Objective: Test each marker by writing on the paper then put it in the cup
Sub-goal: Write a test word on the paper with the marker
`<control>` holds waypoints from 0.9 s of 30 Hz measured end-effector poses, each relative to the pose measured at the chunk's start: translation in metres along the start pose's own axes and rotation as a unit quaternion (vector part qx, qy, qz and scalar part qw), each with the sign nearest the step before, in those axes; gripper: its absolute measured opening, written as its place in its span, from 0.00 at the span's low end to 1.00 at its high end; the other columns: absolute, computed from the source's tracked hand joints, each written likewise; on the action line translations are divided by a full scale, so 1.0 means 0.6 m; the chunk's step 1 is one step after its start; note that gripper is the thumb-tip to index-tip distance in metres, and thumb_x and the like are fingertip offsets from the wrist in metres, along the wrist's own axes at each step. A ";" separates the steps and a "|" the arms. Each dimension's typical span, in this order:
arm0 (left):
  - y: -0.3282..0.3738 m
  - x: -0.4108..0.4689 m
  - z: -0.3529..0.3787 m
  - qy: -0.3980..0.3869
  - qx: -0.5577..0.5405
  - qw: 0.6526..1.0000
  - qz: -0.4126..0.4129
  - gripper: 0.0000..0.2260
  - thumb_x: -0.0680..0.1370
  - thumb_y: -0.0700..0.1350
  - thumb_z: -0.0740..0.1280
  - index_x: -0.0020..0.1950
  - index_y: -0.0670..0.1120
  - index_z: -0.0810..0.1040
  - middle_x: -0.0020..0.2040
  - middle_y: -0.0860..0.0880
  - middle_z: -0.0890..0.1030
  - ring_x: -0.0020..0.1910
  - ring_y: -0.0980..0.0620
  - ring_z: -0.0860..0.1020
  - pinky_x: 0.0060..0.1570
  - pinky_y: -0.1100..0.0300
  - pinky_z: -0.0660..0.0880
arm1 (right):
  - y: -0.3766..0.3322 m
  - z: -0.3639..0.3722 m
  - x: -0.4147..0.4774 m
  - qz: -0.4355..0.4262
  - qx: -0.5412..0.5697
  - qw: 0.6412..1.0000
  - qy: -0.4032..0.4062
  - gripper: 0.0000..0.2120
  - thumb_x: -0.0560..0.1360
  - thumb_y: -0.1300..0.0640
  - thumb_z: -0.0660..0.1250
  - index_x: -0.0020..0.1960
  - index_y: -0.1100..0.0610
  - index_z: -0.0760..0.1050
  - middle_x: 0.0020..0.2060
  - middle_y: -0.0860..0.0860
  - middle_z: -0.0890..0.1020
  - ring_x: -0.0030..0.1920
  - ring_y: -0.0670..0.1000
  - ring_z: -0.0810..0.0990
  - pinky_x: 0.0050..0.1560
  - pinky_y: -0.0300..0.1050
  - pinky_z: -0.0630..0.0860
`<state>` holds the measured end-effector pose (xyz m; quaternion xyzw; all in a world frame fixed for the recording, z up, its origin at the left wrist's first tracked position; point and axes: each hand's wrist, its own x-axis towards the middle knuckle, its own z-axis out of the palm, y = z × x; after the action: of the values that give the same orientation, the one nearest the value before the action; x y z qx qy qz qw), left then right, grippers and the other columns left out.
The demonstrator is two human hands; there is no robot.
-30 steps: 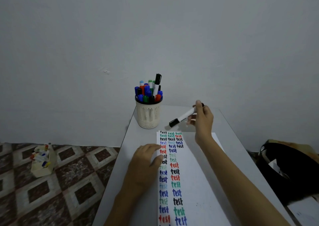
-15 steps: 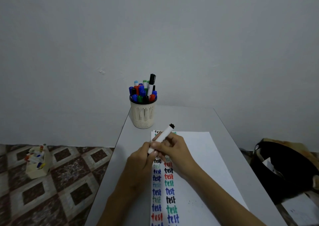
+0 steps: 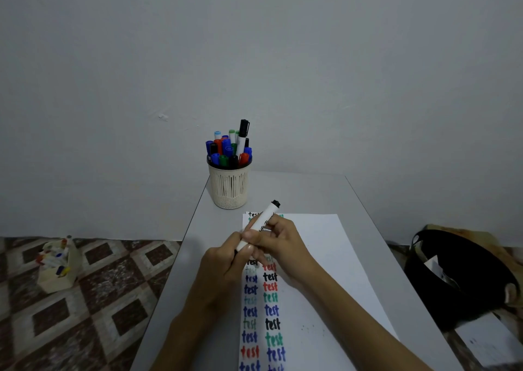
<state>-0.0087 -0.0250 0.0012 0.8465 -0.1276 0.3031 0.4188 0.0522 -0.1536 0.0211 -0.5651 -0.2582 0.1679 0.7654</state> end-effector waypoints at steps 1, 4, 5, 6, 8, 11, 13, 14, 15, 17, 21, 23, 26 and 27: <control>-0.001 0.000 0.000 0.002 -0.002 1.000 -0.001 0.19 0.77 0.53 0.54 0.54 0.40 0.75 0.24 0.58 0.70 0.25 0.63 0.74 0.26 0.77 0.64 | 0.000 0.000 0.000 0.001 0.000 1.000 -0.001 0.10 0.71 0.62 0.73 0.46 0.67 0.75 0.33 0.60 0.76 0.28 0.54 0.70 0.26 0.40 0.69; -0.003 -0.001 0.000 0.002 -0.016 1.000 0.000 0.17 0.77 0.54 0.54 0.54 0.43 0.74 0.26 0.57 0.73 0.26 0.61 0.75 0.26 0.74 0.67 | -0.002 0.001 0.001 -0.001 0.001 1.000 -0.003 0.11 0.71 0.63 0.73 0.47 0.69 0.74 0.34 0.61 0.76 0.29 0.55 0.70 0.27 0.40 0.69; -0.004 -0.001 -0.001 0.000 -0.022 1.000 0.003 0.17 0.77 0.54 0.54 0.53 0.44 0.74 0.27 0.57 0.74 0.26 0.61 0.76 0.26 0.73 0.68 | -0.003 -0.001 0.001 -0.005 -0.001 1.000 -0.004 0.11 0.71 0.63 0.72 0.47 0.69 0.74 0.35 0.62 0.76 0.31 0.58 0.70 0.30 0.41 0.70; -0.003 -0.001 -0.001 -0.002 -0.026 1.000 0.005 0.17 0.77 0.54 0.54 0.53 0.43 0.74 0.27 0.56 0.74 0.26 0.61 0.76 0.26 0.73 0.68 | -0.004 -0.003 0.000 -0.010 -0.004 1.000 -0.007 0.10 0.72 0.63 0.72 0.47 0.69 0.74 0.37 0.63 0.76 0.34 0.61 0.71 0.33 0.44 0.70; -0.003 0.000 -0.003 0.002 -0.021 1.000 0.006 0.18 0.77 0.55 0.56 0.51 0.42 0.75 0.27 0.57 0.74 0.26 0.62 0.75 0.26 0.74 0.67 | -0.009 -0.007 -0.001 -0.021 -0.009 1.000 -0.013 0.08 0.72 0.64 0.71 0.46 0.67 0.75 0.38 0.64 0.76 0.38 0.64 0.71 0.37 0.46 0.69; -0.002 -0.001 -0.004 -0.011 -0.018 1.000 -0.004 0.19 0.77 0.59 0.56 0.50 0.45 0.75 0.29 0.55 0.77 0.29 0.62 0.78 0.27 0.71 0.71 | -0.016 -0.011 0.000 -0.029 -0.024 0.999 0.009 0.06 0.71 0.64 0.72 0.44 0.64 0.77 0.36 0.61 0.79 0.34 0.57 0.76 0.35 0.44 0.72; -0.001 -0.003 -0.001 -0.030 -0.019 0.998 -0.047 0.15 0.78 0.59 0.58 0.50 0.48 0.74 0.32 0.52 0.80 0.32 0.59 0.80 0.29 0.66 0.74 | -0.023 -0.018 0.004 -0.051 -0.022 0.997 0.048 0.06 0.72 0.63 0.72 0.43 0.64 0.75 0.33 0.60 0.79 0.28 0.53 0.75 0.29 0.41 0.72; -0.001 -0.005 0.000 -0.033 -0.014 0.997 -0.066 0.11 0.78 0.56 0.59 0.50 0.49 0.73 0.33 0.52 0.80 0.33 0.59 0.80 0.31 0.66 0.74 | -0.027 -0.025 0.006 -0.063 -0.006 0.995 0.082 0.07 0.72 0.62 0.71 0.43 0.63 0.73 0.32 0.59 0.79 0.26 0.52 0.75 0.27 0.41 0.72; -0.003 -0.006 0.003 -0.028 0.010 0.997 -0.068 0.08 0.79 0.52 0.59 0.52 0.50 0.72 0.35 0.55 0.79 0.35 0.60 0.79 0.33 0.67 0.73 | -0.031 -0.035 0.009 -0.072 0.019 0.990 0.122 0.08 0.72 0.63 0.71 0.42 0.63 0.71 0.33 0.59 0.80 0.27 0.52 0.76 0.26 0.40 0.73; -0.011 -0.008 0.009 -0.033 0.086 0.995 -0.035 0.10 0.78 0.49 0.56 0.56 0.49 0.72 0.43 0.59 0.75 0.43 0.60 0.75 0.42 0.65 0.73 | -0.032 -0.059 0.012 -0.076 0.063 0.976 0.196 0.10 0.72 0.66 0.70 0.42 0.60 0.68 0.36 0.59 0.82 0.33 0.55 0.81 0.30 0.42 0.78; -0.023 -0.008 0.017 -0.069 0.127 0.989 -0.019 0.23 0.72 0.49 0.49 0.63 0.46 0.71 0.54 0.50 0.76 0.52 0.53 0.72 0.54 0.56 0.72 | -0.021 -0.085 0.017 -0.052 0.056 0.966 0.248 0.05 0.74 0.70 0.66 0.44 0.63 0.73 0.41 0.59 0.82 0.43 0.59 0.83 0.36 0.46 0.82; -0.019 -0.009 0.015 -0.068 0.116 0.991 -0.028 0.24 0.71 0.48 0.49 0.64 0.45 0.71 0.54 0.50 0.76 0.52 0.53 0.72 0.54 0.58 0.71 | -0.023 -0.089 0.020 -0.030 0.034 0.968 0.246 0.05 0.73 0.71 0.66 0.43 0.64 0.74 0.40 0.59 0.82 0.43 0.58 0.84 0.34 0.46 0.82; -0.020 -0.011 0.014 -0.073 0.101 0.992 -0.038 0.20 0.73 0.44 0.54 0.63 0.43 0.71 0.55 0.48 0.76 0.54 0.52 0.74 0.55 0.63 0.69 | -0.027 -0.088 0.026 0.000 -0.020 0.970 0.243 0.09 0.72 0.71 0.69 0.38 0.62 0.71 0.30 0.60 0.79 0.29 0.55 0.80 0.23 0.42 0.75; -0.022 -0.010 0.013 -0.074 0.103 0.991 -0.039 0.18 0.73 0.43 0.56 0.62 0.43 0.72 0.55 0.48 0.77 0.54 0.52 0.74 0.55 0.64 0.68 | -0.026 -0.086 0.028 0.007 -0.024 0.971 0.239 0.11 0.72 0.71 0.69 0.36 0.61 0.69 0.27 0.59 0.76 0.25 0.54 0.76 0.21 0.40 0.72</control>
<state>-0.0040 -0.0232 -0.0147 0.9095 -0.0929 0.2347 0.3303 0.0954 -0.1892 0.0275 -0.6088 -0.0683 0.0268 0.7899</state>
